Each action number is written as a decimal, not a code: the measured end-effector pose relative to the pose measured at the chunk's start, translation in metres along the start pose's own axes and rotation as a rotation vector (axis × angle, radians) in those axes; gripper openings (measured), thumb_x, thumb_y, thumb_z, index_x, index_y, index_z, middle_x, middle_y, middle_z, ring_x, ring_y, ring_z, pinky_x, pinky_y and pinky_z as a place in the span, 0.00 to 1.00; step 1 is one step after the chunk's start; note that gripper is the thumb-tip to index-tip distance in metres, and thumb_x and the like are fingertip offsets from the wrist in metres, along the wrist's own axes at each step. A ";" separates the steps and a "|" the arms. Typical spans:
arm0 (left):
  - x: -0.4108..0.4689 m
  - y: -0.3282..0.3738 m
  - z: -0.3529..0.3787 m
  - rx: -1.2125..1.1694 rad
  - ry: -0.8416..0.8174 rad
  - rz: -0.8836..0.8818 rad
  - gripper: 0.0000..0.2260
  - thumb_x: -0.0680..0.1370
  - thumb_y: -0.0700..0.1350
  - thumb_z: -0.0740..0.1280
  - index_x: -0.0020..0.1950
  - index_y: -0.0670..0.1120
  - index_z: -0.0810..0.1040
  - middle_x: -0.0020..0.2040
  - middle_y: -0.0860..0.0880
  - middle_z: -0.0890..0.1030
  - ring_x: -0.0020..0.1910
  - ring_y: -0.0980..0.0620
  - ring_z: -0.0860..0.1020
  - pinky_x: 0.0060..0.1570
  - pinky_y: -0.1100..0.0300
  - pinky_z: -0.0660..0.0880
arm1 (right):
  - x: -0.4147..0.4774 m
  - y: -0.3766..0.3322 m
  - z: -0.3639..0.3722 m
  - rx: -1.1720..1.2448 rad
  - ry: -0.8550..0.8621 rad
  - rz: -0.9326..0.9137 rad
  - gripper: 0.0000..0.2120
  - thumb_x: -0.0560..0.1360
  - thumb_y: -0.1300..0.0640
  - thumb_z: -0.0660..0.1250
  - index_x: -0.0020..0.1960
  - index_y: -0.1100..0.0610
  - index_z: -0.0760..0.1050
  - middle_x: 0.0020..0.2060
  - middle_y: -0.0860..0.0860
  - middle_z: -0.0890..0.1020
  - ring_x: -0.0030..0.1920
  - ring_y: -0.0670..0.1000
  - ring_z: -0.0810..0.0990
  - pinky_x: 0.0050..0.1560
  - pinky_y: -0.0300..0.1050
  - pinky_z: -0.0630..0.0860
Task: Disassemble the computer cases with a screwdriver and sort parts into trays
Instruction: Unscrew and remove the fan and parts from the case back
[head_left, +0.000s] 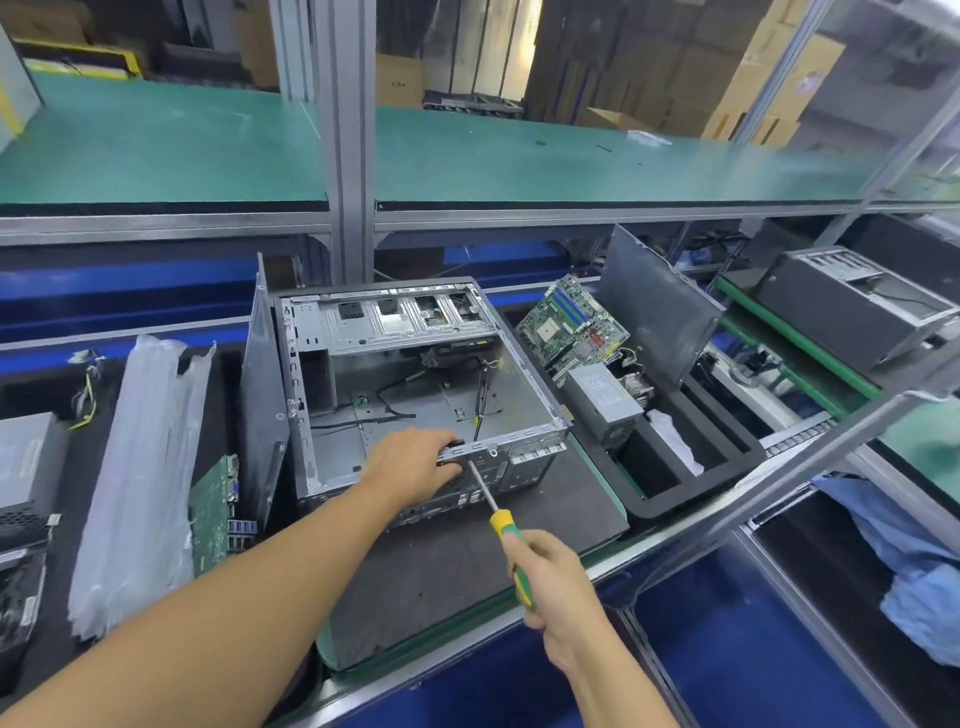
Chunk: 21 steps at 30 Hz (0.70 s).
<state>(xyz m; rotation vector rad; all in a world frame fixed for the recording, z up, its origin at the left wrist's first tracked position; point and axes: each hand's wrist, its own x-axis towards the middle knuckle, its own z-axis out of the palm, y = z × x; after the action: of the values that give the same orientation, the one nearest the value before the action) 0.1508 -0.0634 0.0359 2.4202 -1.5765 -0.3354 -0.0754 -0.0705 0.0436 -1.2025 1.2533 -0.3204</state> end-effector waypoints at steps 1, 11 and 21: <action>0.000 0.000 0.000 0.006 0.003 -0.001 0.20 0.78 0.60 0.65 0.70 0.59 0.72 0.63 0.51 0.81 0.61 0.44 0.78 0.55 0.51 0.77 | 0.000 0.003 -0.001 -0.017 0.051 -0.058 0.04 0.77 0.54 0.70 0.49 0.53 0.79 0.40 0.51 0.78 0.33 0.48 0.70 0.25 0.40 0.65; 0.002 -0.002 0.004 0.009 0.005 0.004 0.19 0.79 0.60 0.64 0.69 0.59 0.72 0.61 0.50 0.82 0.59 0.43 0.79 0.54 0.52 0.77 | -0.002 -0.007 -0.001 0.210 -0.180 0.220 0.19 0.82 0.50 0.55 0.49 0.63 0.78 0.32 0.55 0.79 0.24 0.48 0.67 0.20 0.36 0.56; 0.003 -0.003 0.007 0.003 0.018 0.015 0.19 0.78 0.60 0.64 0.69 0.59 0.73 0.60 0.51 0.82 0.59 0.45 0.79 0.51 0.52 0.77 | -0.006 -0.002 0.014 0.075 -0.035 0.025 0.09 0.78 0.54 0.69 0.51 0.58 0.72 0.44 0.54 0.75 0.29 0.48 0.73 0.23 0.40 0.62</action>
<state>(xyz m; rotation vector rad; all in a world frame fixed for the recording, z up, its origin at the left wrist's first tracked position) 0.1525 -0.0657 0.0282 2.4053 -1.5881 -0.3072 -0.0650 -0.0595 0.0469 -1.1234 1.2148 -0.3239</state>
